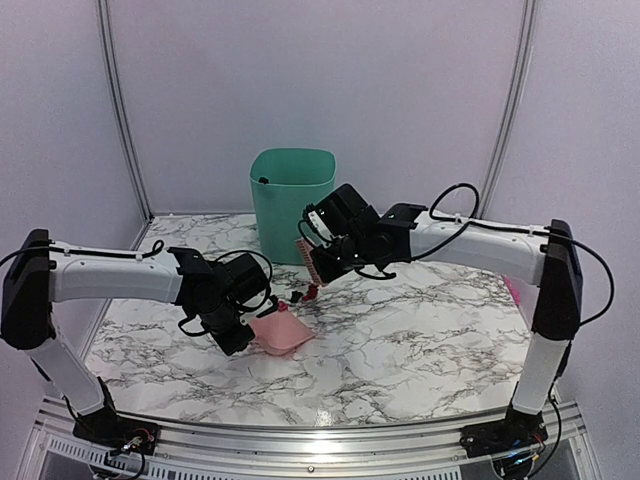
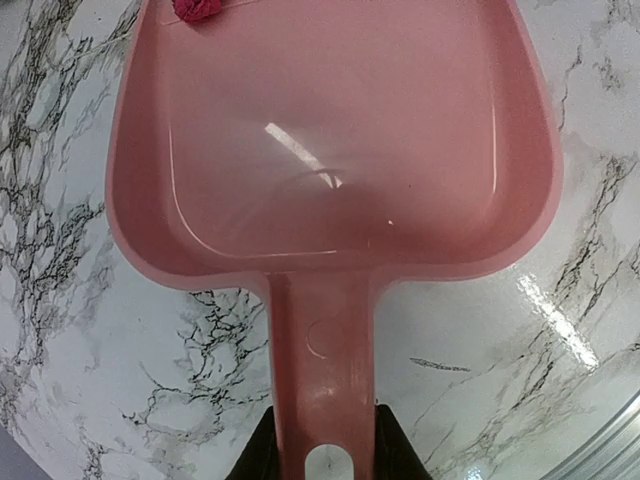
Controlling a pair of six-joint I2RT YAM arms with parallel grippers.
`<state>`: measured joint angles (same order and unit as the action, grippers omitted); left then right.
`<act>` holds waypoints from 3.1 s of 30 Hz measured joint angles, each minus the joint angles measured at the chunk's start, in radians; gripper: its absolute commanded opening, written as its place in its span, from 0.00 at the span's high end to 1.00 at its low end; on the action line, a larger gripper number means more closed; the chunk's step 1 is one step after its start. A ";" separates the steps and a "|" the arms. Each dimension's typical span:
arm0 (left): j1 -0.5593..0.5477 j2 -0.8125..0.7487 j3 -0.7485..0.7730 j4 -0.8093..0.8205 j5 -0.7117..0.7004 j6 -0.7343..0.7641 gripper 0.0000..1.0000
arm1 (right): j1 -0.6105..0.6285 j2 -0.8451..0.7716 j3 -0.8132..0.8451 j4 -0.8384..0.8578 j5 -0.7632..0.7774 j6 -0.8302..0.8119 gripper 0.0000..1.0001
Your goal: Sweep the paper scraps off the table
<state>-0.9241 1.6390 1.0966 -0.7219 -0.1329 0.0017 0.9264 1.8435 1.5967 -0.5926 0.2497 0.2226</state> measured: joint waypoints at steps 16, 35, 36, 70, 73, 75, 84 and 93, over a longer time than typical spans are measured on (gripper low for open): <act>0.023 -0.007 -0.021 0.010 0.020 -0.048 1.00 | -0.001 0.182 0.066 0.040 0.062 -0.140 1.00; 0.027 -0.006 -0.003 0.010 0.020 -0.042 1.00 | -0.004 -0.116 -0.013 -0.101 0.211 -0.027 1.00; 0.029 -0.008 -0.004 0.010 0.021 -0.043 1.00 | -0.005 -0.122 -0.028 -0.120 0.231 -0.014 1.00; 0.056 -0.032 -0.013 0.006 0.024 -0.038 1.00 | 0.027 0.160 0.080 -0.150 0.050 0.075 1.00; 0.058 -0.026 -0.013 0.006 0.028 -0.037 1.00 | 0.038 0.175 0.090 -0.140 0.038 0.060 1.00; 0.060 -0.022 -0.013 0.006 0.029 -0.035 1.00 | 0.042 0.178 0.090 -0.139 0.027 0.043 1.00; 0.063 -0.022 -0.012 0.006 0.039 -0.035 1.00 | 0.072 0.183 0.090 -0.100 -0.045 -0.050 1.00; 0.064 -0.008 0.008 0.006 0.039 -0.035 1.00 | 0.104 0.211 0.126 -0.092 -0.106 -0.120 1.00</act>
<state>-0.8600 1.6314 1.1049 -0.7162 -0.0940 -0.0330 1.0302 2.0544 1.7229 -0.6842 0.1432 0.1024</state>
